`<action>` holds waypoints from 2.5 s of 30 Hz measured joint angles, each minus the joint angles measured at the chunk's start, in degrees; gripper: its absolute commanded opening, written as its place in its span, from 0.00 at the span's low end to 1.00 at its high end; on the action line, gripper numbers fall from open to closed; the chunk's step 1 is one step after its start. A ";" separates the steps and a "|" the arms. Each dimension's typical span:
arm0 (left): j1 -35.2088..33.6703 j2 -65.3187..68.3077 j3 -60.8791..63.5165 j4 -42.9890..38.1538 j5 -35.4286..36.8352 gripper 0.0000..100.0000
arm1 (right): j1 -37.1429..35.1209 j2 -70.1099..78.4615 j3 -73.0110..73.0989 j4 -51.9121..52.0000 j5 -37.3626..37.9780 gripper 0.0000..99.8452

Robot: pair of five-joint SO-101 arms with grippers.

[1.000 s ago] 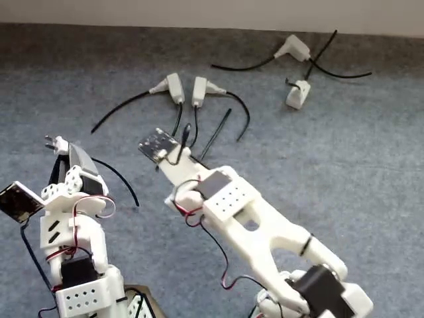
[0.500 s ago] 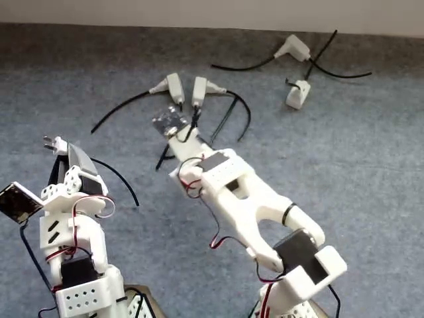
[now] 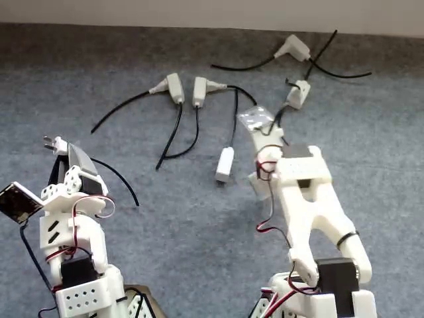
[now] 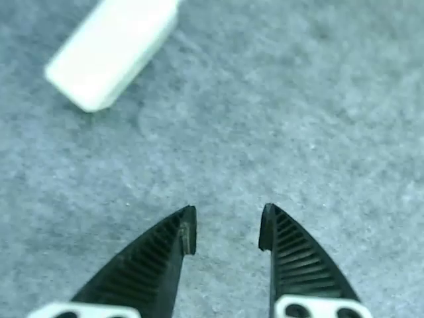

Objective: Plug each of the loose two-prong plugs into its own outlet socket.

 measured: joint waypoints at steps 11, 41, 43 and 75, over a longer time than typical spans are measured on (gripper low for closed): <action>0.00 0.00 0.00 0.00 0.00 0.01 | -8.79 -11.87 -5.19 2.02 2.29 0.17; 0.00 0.00 0.00 0.09 0.00 0.01 | -4.22 8.44 -12.04 -6.68 -2.20 0.17; 0.00 0.00 0.00 0.09 0.00 0.01 | -2.81 4.13 -12.04 -5.19 -2.20 0.17; 34.02 7.65 -14.59 19.08 -24.44 0.01 | 41.58 -19.69 25.41 -6.33 -2.37 0.17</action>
